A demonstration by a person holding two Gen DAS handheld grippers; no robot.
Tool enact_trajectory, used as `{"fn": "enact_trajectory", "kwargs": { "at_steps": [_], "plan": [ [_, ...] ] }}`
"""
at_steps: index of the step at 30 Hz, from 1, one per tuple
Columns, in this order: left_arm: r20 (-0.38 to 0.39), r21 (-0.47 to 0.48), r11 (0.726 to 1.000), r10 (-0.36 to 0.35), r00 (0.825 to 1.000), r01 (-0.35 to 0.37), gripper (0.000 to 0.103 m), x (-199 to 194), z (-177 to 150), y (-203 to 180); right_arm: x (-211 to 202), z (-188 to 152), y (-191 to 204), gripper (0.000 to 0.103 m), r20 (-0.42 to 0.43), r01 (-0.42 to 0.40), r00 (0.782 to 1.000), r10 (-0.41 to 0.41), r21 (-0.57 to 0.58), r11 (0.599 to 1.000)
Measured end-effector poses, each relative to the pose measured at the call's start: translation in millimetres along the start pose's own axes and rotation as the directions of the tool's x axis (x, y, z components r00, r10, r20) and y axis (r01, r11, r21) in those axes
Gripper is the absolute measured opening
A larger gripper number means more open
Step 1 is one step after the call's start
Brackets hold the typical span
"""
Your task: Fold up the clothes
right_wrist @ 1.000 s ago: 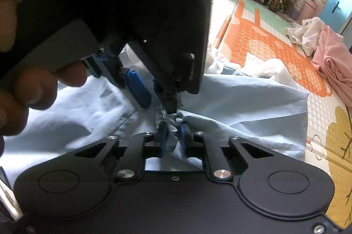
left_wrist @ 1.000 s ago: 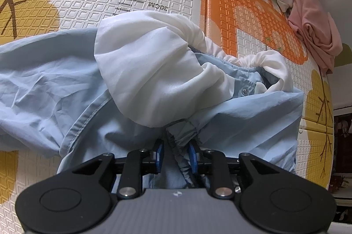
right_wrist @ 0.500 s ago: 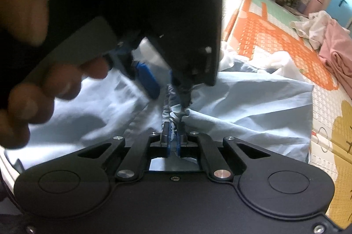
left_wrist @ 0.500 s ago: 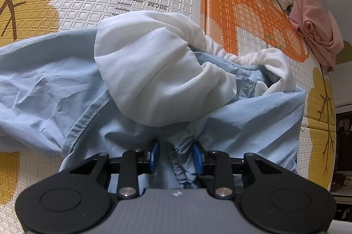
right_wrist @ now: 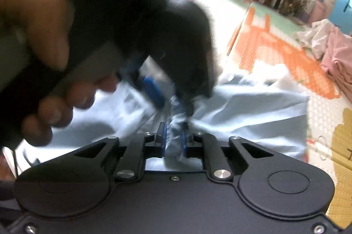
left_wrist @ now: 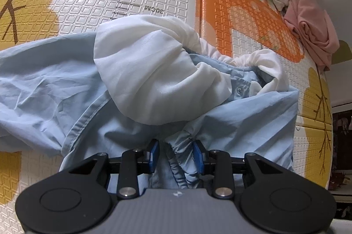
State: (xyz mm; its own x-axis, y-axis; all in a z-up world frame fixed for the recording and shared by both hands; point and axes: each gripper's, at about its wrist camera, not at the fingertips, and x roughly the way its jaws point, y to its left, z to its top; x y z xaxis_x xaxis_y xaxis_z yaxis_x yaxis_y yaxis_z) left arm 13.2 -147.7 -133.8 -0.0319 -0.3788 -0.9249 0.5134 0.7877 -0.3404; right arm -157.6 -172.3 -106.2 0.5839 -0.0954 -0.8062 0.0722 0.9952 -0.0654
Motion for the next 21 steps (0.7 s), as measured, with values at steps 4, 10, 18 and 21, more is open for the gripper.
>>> {"fn": "enact_trajectory", "kwargs": {
  "at_steps": [4, 10, 18, 21],
  "plan": [
    [0.027, 0.011, 1.0, -0.005, 1.0, 0.004, 0.036, -14.2, -3.6, -3.1, -20.1, 3.3, -24.1, 0.016, 0.039, 0.01, 0.999, -0.013, 0.076, 0.997],
    [0.071, 0.055, 0.997, -0.058, 0.996, 0.055, 0.038, -37.4, -7.4, -18.5, -42.8, 5.1, -67.3, 0.016, 0.072, 0.044, 0.996, -0.059, 0.186, 0.982],
    [0.058, 0.169, 0.978, -0.136, 0.989, 0.125, 0.034, -32.4, -25.7, -57.2, -56.7, -4.8, -120.9, 0.013, 0.051, 0.078, 0.994, -0.097, 0.3, 0.951],
    [0.051, 0.199, 0.966, -0.177, 0.983, 0.164, 0.034, -27.2, -32.9, -68.5, -51.6, -10.1, -137.8, 0.013, 0.034, 0.088, 0.994, -0.106, 0.349, 0.933]
  ]
}}
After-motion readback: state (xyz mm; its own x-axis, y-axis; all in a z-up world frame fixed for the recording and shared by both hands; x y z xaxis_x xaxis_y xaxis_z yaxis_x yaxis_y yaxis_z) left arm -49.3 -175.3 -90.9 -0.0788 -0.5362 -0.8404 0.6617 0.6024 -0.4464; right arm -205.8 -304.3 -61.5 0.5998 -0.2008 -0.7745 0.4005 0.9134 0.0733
